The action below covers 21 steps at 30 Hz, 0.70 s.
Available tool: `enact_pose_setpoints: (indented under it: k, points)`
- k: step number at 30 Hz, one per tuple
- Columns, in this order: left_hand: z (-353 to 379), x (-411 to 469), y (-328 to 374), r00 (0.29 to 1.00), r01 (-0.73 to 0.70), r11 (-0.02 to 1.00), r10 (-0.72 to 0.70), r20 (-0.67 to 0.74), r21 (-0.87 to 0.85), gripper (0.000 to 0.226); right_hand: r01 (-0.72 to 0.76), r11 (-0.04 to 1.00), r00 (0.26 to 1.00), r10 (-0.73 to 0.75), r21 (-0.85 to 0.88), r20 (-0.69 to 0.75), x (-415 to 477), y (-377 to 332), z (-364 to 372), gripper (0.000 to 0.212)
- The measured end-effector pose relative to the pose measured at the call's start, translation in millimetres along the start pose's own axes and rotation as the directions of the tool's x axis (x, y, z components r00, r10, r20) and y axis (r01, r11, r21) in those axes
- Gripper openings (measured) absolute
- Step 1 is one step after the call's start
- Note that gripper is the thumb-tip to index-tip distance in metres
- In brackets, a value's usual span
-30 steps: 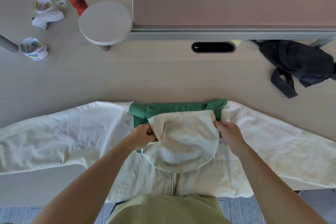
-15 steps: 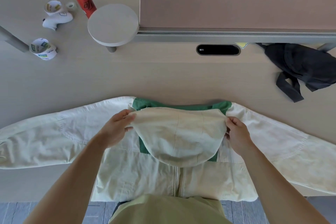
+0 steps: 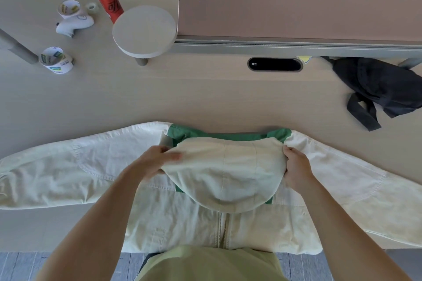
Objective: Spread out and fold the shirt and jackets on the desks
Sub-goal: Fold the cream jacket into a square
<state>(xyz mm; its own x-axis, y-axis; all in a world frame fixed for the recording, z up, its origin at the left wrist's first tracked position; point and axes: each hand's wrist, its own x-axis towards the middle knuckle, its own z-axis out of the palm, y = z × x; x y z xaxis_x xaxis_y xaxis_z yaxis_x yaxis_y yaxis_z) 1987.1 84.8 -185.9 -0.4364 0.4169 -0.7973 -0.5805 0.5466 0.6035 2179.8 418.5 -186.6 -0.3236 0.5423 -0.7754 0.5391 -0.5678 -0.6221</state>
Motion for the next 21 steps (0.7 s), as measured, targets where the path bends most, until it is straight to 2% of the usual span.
enact_pose_setpoints:
  k: [1, 2, 3, 4, 5, 7, 9, 10, 12, 14, 16, 18, 19, 21]
  points:
    - [-2.6, 0.7, 1.1, 1.000, 0.011, 0.961, -0.011, -0.004, 0.275, 0.042, -0.012, 0.998, 0.999, 0.014, -0.060, 0.038, -0.2, -0.4, -1.3, 0.031]
    - [-5.2, 1.7, 2.6, 1.000, -0.001, 0.897, -0.003, 0.008, 0.443, 0.035, -0.029, 0.992, 0.996, 0.038, -0.121, 0.077, -0.4, -1.2, -2.9, 0.039]
    - [-7.3, 3.1, 4.5, 1.000, -0.012, 0.861, 0.003, 0.019, 0.508, 0.032, -0.038, 0.981, 0.992, 0.060, -0.192, 0.109, -0.4, -1.6, -5.5, 0.042]
    - [-9.3, 6.0, 4.4, 1.000, -0.018, 0.865, 0.012, 0.015, 0.501, 0.033, -0.036, 0.964, 0.988, 0.075, -0.265, 0.138, -1.2, -1.7, -7.9, 0.042]
    - [-10.0, 6.4, 4.7, 1.000, -0.024, 0.899, 0.021, 0.012, 0.437, 0.038, -0.029, 0.946, 0.983, 0.085, -0.324, 0.160, -0.8, -1.3, -10.6, 0.041]
    - [-11.0, 6.7, 2.6, 0.999, -0.025, 0.992, 0.022, 0.028, 0.126, 0.053, -0.042, 0.940, 0.977, 0.109, -0.338, 0.182, -0.3, -2.0, -14.1, 0.039]
    - [-14.3, 9.3, -2.1, 0.995, -0.010, 0.980, 0.029, 0.093, -0.198, 0.076, -0.086, 0.982, 0.967, 0.123, -0.168, 0.225, -2.5, -5.7, -15.6, 0.034]
    - [-14.5, 9.2, -3.0, 0.991, -0.006, 0.948, 0.048, 0.125, -0.317, 0.078, -0.114, 0.993, 0.963, 0.120, -0.042, 0.242, -4.0, -8.5, -15.7, 0.030]
    - [-10.2, 7.9, -2.6, 0.979, -0.013, 0.860, 0.116, 0.170, -0.510, 0.056, -0.147, 0.976, 0.965, 0.106, 0.162, 0.240, -7.5, -12.7, -15.3, 0.026]
    - [-0.4, 8.0, -0.4, 0.980, -0.045, 0.797, 0.151, 0.126, -0.603, 0.036, -0.144, 0.961, 0.972, 0.093, 0.236, 0.217, -7.5, -9.5, -16.4, 0.026]
    - [10.0, 10.6, -2.5, 0.992, -0.070, 0.740, 0.123, 0.033, -0.669, 0.031, -0.168, 0.945, 0.972, 0.111, 0.282, 0.207, -6.6, -0.7, -17.5, 0.030]
    - [15.3, 15.9, -7.2, 0.997, -0.075, 0.692, 0.034, -0.070, -0.718, 0.030, -0.202, 0.932, 0.972, 0.154, 0.300, 0.176, -2.3, 12.7, -17.5, 0.031]
    - [16.2, 18.6, -9.5, 0.992, -0.081, 0.693, -0.011, -0.123, -0.717, 0.033, -0.206, 0.939, 0.973, 0.168, 0.277, 0.156, -1.7, 17.9, -16.8, 0.028]
    - [16.9, 19.1, -11.5, 0.977, -0.092, 0.776, -0.050, -0.206, -0.624, 0.029, -0.158, 0.978, 0.986, 0.148, 0.135, 0.082, -0.9, 24.3, -16.5, 0.024]
